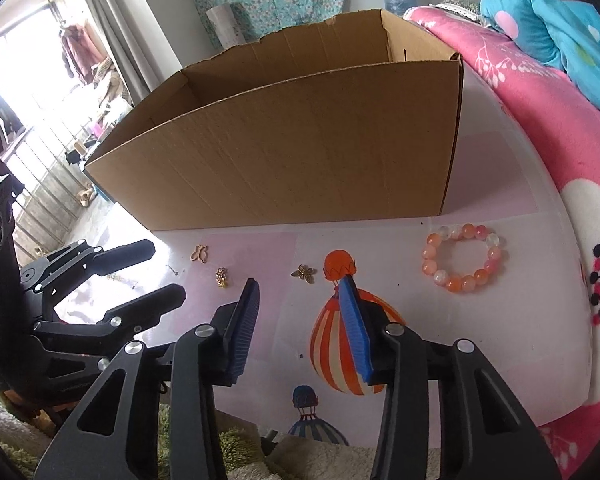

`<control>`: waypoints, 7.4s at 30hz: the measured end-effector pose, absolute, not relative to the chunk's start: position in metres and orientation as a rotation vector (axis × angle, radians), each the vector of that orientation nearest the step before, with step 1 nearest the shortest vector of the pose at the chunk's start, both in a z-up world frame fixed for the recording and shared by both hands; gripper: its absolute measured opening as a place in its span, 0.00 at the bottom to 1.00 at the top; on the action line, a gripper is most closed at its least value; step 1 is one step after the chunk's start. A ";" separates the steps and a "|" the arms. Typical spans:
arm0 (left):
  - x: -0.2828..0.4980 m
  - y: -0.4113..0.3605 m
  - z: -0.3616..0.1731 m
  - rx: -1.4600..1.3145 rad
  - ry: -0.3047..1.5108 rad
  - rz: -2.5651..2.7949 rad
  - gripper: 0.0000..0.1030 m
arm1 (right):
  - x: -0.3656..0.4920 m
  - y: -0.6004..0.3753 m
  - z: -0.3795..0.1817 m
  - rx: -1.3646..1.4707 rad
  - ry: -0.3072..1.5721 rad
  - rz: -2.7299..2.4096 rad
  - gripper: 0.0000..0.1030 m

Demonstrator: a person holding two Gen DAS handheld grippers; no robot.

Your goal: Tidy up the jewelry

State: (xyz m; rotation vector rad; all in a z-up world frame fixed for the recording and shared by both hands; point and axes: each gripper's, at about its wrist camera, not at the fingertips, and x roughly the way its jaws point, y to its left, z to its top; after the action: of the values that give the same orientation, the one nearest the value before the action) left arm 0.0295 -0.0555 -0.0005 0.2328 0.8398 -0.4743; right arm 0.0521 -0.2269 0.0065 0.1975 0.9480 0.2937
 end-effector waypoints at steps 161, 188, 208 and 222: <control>0.048 -0.004 0.073 0.015 0.786 -0.541 0.79 | 0.083 -0.245 0.101 0.303 0.672 0.461 0.72; 0.053 0.008 -0.031 0.130 1.124 -0.239 0.81 | 0.049 -0.211 0.003 0.110 1.012 0.262 0.72; 0.056 -0.018 -0.033 0.159 1.126 -0.235 0.87 | 0.053 -0.221 -0.010 0.176 1.049 0.278 0.72; 0.056 -0.018 -0.033 0.158 1.126 -0.237 0.88 | 0.054 -0.216 -0.010 0.159 1.049 0.277 0.74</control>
State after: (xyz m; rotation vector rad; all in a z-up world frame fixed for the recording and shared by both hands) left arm 0.0560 -0.0183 -0.0334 0.1584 1.1263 -0.2369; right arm 0.0541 -0.2158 -0.0097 0.1587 1.0492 0.2769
